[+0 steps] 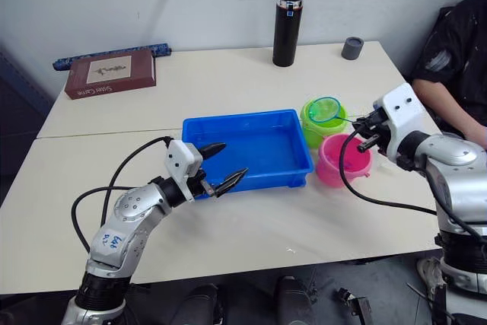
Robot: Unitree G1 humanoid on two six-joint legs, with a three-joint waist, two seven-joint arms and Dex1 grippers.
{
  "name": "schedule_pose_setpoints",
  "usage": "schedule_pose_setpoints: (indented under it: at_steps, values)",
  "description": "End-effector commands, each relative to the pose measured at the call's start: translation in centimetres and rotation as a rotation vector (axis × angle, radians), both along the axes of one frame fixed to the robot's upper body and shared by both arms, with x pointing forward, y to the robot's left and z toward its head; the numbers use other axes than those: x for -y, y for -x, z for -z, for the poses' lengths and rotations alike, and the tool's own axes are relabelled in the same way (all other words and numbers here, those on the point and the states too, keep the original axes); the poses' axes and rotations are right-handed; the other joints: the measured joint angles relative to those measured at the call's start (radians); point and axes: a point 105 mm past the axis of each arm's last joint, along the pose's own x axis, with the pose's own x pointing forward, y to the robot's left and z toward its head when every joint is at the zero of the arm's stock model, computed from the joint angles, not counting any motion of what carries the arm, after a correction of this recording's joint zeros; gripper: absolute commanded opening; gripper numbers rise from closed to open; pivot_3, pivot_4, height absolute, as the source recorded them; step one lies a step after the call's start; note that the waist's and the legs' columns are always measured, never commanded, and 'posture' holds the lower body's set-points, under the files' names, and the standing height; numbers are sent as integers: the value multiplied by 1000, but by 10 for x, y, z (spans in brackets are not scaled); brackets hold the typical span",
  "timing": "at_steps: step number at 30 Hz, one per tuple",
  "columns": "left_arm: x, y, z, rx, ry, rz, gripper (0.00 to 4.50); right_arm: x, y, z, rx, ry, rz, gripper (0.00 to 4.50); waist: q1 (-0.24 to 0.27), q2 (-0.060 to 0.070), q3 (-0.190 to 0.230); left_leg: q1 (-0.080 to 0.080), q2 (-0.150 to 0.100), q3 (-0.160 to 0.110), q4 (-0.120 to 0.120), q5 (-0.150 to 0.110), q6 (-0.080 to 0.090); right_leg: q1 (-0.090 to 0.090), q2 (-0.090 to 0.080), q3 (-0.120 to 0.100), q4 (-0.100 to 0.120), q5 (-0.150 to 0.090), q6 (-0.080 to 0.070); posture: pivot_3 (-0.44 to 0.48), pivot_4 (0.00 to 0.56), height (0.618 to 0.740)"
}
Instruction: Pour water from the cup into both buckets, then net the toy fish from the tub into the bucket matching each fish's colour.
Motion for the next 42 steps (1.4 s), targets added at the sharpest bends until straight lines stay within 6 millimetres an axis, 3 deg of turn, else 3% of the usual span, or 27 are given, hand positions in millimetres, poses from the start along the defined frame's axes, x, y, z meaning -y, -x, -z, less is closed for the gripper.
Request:
schedule_pose_setpoints:
  at_steps: [1, 9, 14, 31, 37, 42]
  values:
    - [1, 3, -10, 48, 11, 15, 4445, 6, -3, -14, 94, 84, 14, 0, 0, 0, 0, 0, 0, 0, 0, 0, 0, 0, 0, 0, 0, 0, 0, 0, 150, 740]
    - [-1, 3, -9, 48, 11, -4, 4445, 13, -9, -9, 183, 302, 5, 0, 2, 0, 0, 0, 0, 0, 0, 0, 0, 0, 0, 0, 0, 0, 0, 0, 150, 740]
    - [-2, 4, -9, 49, 11, -9, 4445, 21, -11, -11, 271, 528, -2, 0, 2, 0, 0, 0, 0, 1, 0, 0, 0, 0, 0, 0, 0, 0, 1, 0, 150, 740]
    - [-4, 3, -9, 51, 12, -28, 4445, 13, -9, -3, 549, 1125, -197, 0, 0, 0, 0, 1, 0, 2, 1, 1, -1, 0, 0, 1, 0, 0, 1, 0, 150, 740]
    - [-5, 3, -10, 51, 12, -32, 4445, 14, -11, -8, 605, 1181, -204, 0, -1, 0, 0, 2, 0, 3, 1, 1, -2, 0, 0, 2, 1, 0, 1, 0, 150, 740]
    - [-5, 4, -10, 53, 11, -31, 4445, 11, -12, -25, 630, 1072, -155, 0, 0, 0, 0, 2, 0, 3, 1, 1, -2, 1, 0, 2, 1, 1, 1, 0, 150, 740]
